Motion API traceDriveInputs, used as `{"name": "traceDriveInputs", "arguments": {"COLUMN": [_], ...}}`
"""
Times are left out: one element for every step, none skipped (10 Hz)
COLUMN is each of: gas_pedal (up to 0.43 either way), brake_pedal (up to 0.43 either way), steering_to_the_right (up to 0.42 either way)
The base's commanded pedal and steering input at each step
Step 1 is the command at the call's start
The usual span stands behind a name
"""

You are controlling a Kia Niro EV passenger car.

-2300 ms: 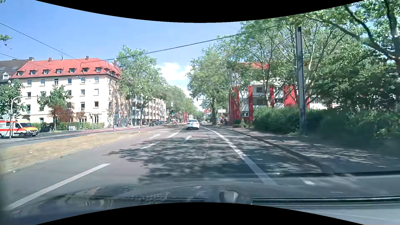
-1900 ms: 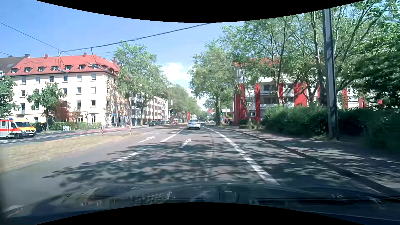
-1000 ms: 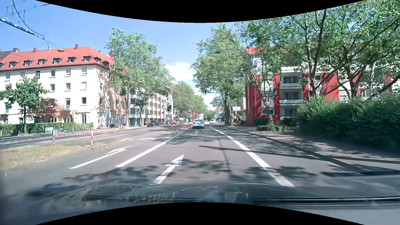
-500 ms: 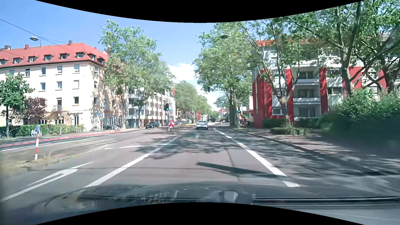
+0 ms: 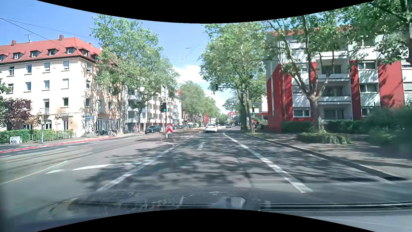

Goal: Follow the waypoints while adhering to traffic rules and regulations

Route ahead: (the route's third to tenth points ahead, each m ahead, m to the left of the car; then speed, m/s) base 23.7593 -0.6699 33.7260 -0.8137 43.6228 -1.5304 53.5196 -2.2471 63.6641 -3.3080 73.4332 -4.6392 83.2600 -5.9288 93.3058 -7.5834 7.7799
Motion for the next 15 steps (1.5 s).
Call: {"name": "traceDriveInputs", "arguments": {"gas_pedal": [0.177,0.177,0.177,0.177,0.177,0.177,0.177,0.177,0.177,0.177,0.177,0.177,0.177,0.177,0.169], "brake_pedal": [0.0,0.0,0.0,0.0,0.0,0.0,0.0,0.0,0.0,0.0,0.0,0.0,0.0,0.0,0.0], "steering_to_the_right": [-0.017,-0.016,-0.016,-0.015,-0.015,-0.015,-0.014,-0.013,-0.012,-0.011,-0.01,-0.007,-0.003,0.004,0.003]}}
